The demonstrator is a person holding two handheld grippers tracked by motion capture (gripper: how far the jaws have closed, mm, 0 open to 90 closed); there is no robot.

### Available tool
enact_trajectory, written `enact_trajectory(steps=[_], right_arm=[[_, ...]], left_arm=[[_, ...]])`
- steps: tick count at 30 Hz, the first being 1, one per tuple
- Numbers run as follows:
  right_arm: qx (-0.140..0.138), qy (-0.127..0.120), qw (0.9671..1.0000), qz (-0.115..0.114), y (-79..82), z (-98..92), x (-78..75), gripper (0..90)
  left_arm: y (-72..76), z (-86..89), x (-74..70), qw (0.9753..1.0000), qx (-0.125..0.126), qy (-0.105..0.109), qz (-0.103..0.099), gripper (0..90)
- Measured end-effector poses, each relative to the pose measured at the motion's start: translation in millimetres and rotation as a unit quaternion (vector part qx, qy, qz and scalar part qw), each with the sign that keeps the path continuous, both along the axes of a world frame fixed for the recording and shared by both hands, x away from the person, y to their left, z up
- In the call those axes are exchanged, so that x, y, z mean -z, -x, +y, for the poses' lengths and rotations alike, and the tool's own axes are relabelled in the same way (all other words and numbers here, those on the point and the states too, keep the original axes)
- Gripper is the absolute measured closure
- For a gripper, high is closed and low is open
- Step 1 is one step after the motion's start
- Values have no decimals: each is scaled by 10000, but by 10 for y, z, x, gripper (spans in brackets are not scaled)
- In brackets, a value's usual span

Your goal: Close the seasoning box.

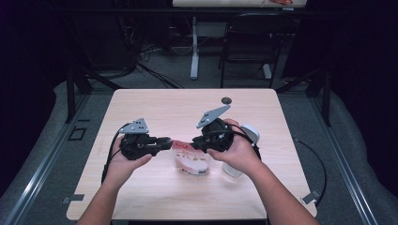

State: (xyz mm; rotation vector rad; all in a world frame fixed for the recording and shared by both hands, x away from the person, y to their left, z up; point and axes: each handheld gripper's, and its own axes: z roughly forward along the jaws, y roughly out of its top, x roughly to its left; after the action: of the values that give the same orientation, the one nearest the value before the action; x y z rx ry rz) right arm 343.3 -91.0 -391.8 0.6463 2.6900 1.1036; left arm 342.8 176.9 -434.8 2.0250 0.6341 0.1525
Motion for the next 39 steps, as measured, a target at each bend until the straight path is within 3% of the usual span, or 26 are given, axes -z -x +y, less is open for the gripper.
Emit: enact_trajectory(steps=[12, 19, 39], right_arm=[[-360, 261, 9990, -27, -95, 201, -26, 782], [-508, 291, 9983, 0, -154, 287, -5, 781], [-553, 456, 9973, 177, -240, 420, 105, 800]], left_arm=[[43, 141, -12, 9998, -173, -6, -18, 723], [56, 198, 2, 9997, -262, -16, 6, 722], [57, 236, 27, 9995, -294, -38, 67, 718]])
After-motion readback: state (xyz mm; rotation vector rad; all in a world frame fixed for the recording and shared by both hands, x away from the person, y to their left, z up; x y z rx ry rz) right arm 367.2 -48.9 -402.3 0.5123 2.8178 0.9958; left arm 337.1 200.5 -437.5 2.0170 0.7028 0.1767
